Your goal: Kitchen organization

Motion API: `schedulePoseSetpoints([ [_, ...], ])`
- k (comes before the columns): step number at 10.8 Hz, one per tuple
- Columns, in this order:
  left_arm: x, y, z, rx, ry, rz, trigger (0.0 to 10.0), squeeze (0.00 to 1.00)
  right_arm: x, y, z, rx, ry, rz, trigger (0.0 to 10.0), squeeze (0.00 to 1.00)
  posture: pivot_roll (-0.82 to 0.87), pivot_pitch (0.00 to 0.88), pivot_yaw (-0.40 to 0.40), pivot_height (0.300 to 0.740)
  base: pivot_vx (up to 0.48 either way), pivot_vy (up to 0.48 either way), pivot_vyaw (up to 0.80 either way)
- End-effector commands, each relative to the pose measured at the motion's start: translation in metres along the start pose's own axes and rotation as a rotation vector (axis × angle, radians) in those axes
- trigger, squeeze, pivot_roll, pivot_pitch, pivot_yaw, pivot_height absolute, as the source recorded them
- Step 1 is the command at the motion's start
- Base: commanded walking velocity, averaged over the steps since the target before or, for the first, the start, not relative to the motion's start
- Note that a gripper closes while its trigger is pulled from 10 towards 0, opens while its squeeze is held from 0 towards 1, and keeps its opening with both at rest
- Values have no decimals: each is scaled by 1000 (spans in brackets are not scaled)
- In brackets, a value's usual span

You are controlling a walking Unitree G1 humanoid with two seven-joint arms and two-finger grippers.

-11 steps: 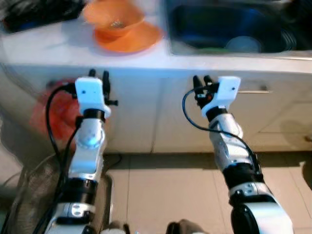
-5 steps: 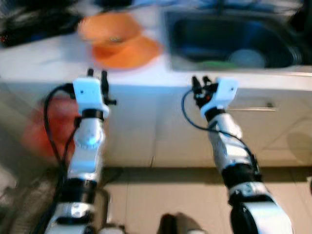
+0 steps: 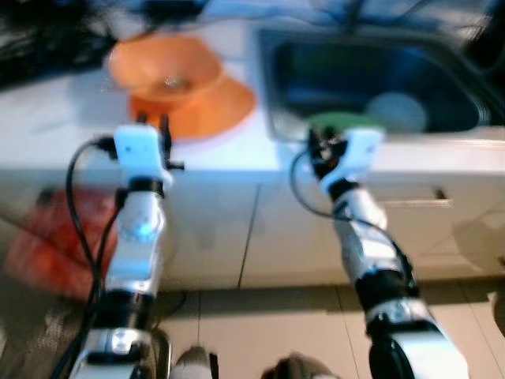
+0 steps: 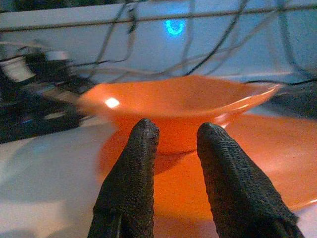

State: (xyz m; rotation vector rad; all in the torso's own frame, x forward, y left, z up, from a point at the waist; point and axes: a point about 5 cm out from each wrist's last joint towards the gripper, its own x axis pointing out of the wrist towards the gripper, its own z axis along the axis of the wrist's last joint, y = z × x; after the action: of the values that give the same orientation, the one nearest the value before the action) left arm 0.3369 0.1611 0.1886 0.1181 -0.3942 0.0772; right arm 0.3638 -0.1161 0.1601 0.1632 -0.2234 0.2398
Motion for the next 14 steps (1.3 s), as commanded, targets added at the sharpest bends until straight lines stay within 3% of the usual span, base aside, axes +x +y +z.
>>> schedulePoseSetpoints([
  [1,-1,-10,3,-11,-17,-30,10000,0,1,-17,9,-10,-21,-55,10000,0,78,161,-65,723,465,0,0],
  [9,-1,-11,6,-18,-33,-32,10000,0,2,-16,10,-23,-27,-44,10000,0,78,160,-65,723,461,0,0],
  [12,-2,-16,10,-35,-66,-67,10000,0,2,-16,10,-21,-27,-44,10000,0,80,158,-66,723,97,0,0],
  [14,-3,-28,24,-50,-123,-133,10000,0,2,-16,11,-19,-30,-43,10000,0,82,155,-65,723,0,0,0],
])
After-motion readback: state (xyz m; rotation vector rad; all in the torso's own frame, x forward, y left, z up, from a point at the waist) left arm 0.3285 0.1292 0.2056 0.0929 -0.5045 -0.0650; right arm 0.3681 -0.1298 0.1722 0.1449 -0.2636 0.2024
